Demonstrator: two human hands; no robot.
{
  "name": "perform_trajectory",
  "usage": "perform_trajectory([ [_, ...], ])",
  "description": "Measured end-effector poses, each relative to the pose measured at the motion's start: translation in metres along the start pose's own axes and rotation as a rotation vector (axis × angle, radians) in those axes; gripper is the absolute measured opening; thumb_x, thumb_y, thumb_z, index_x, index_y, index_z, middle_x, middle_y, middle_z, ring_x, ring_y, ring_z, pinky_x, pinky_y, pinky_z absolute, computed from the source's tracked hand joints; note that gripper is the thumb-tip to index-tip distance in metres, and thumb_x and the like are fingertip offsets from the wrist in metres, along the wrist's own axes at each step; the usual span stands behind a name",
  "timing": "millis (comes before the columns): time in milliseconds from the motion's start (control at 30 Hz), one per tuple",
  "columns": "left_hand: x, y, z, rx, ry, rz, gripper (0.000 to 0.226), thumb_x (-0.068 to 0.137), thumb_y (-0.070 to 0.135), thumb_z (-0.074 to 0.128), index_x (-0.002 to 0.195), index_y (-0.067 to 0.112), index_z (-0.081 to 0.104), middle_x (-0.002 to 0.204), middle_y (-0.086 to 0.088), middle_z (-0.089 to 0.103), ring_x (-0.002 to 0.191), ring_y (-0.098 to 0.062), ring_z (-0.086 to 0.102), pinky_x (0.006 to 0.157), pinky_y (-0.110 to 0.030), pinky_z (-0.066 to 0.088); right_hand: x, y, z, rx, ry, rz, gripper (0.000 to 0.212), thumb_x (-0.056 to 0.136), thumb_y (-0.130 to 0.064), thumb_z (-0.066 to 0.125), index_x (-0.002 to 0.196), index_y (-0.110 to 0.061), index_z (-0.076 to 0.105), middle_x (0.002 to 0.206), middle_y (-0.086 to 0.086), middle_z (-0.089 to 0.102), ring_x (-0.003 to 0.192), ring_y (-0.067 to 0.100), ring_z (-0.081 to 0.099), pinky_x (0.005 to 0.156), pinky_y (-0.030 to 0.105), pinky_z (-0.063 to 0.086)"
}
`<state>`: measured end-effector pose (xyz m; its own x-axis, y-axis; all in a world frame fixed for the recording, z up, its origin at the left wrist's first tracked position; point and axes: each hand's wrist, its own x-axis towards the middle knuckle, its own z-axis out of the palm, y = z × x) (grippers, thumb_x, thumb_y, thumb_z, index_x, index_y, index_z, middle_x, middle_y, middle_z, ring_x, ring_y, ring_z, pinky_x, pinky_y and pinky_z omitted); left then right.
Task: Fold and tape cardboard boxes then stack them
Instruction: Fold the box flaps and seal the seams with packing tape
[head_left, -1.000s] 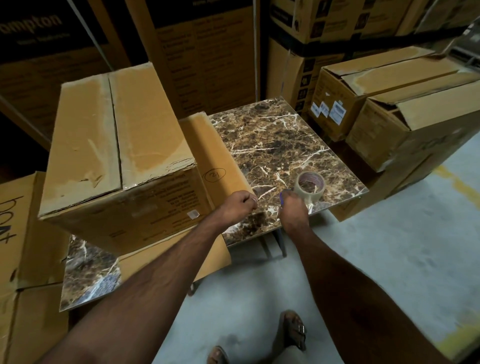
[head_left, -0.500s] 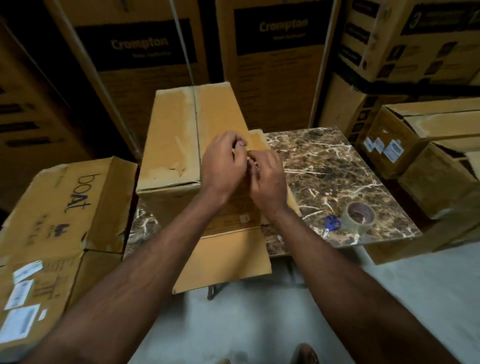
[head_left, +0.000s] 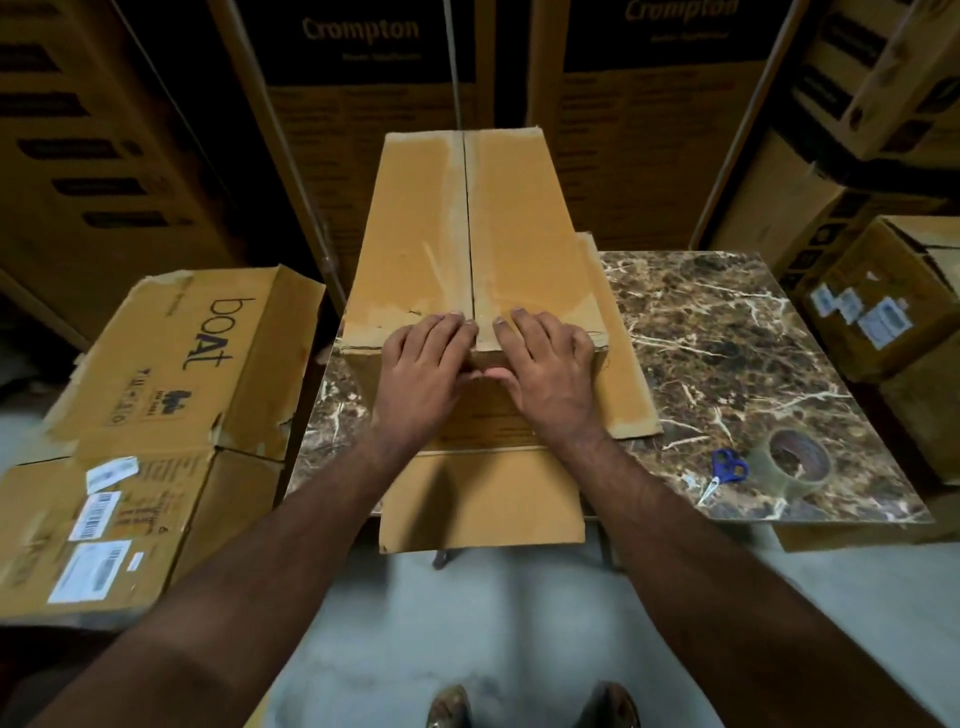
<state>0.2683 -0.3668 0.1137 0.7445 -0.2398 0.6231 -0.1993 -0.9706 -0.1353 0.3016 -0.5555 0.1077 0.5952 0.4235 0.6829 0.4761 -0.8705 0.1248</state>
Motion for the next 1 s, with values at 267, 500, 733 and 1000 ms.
perform_trajectory([
  [267,-0.008,-0.003,0.011,0.036,-0.095,-0.005,0.077,0.086,0.055,0.057,0.147,0.011,0.039,0.151,-0.011,0.045,0.137,-0.026,0.039,0.108,-0.044,0.029,-0.005,-0.004,0.010,-0.006,-0.107,0.025,0.067,0.088,-0.062,0.058,0.144,-0.026,0.049,0.147,0.006,0.052,0.130,0.029,0.051,0.102,0.048,0.032],
  [500,0.007,-0.008,0.002,-0.142,-0.044,0.027,0.054,0.074,0.036,0.082,0.121,0.015,0.069,0.123,-0.003,0.071,0.110,-0.025,0.067,0.089,-0.038,0.047,0.009,-0.003,0.002,0.102,-0.058,0.043,0.042,0.090,-0.051,0.061,0.121,-0.025,0.069,0.121,0.000,0.069,0.105,0.027,0.059,0.087,0.043,0.038],
  [733,0.029,-0.035,-0.018,-0.077,-0.329,-0.030,0.069,0.089,0.054,0.064,0.149,0.027,0.042,0.156,-0.007,0.041,0.142,-0.030,0.038,0.115,-0.052,0.028,0.030,-0.017,-0.007,0.070,-0.305,0.088,0.066,0.086,-0.066,0.057,0.143,-0.034,0.048,0.148,0.001,0.049,0.134,0.027,0.044,0.107,0.054,0.025],
  [1000,0.033,-0.033,-0.026,0.050,-0.533,-0.252,0.100,0.077,0.077,0.061,0.154,0.036,0.012,0.164,-0.019,0.014,0.150,-0.042,0.013,0.117,-0.067,0.013,0.029,-0.030,-0.008,-0.099,-0.415,0.165,0.084,0.079,-0.063,0.072,0.150,-0.033,0.037,0.156,0.005,0.038,0.141,0.029,0.035,0.110,0.056,0.026],
])
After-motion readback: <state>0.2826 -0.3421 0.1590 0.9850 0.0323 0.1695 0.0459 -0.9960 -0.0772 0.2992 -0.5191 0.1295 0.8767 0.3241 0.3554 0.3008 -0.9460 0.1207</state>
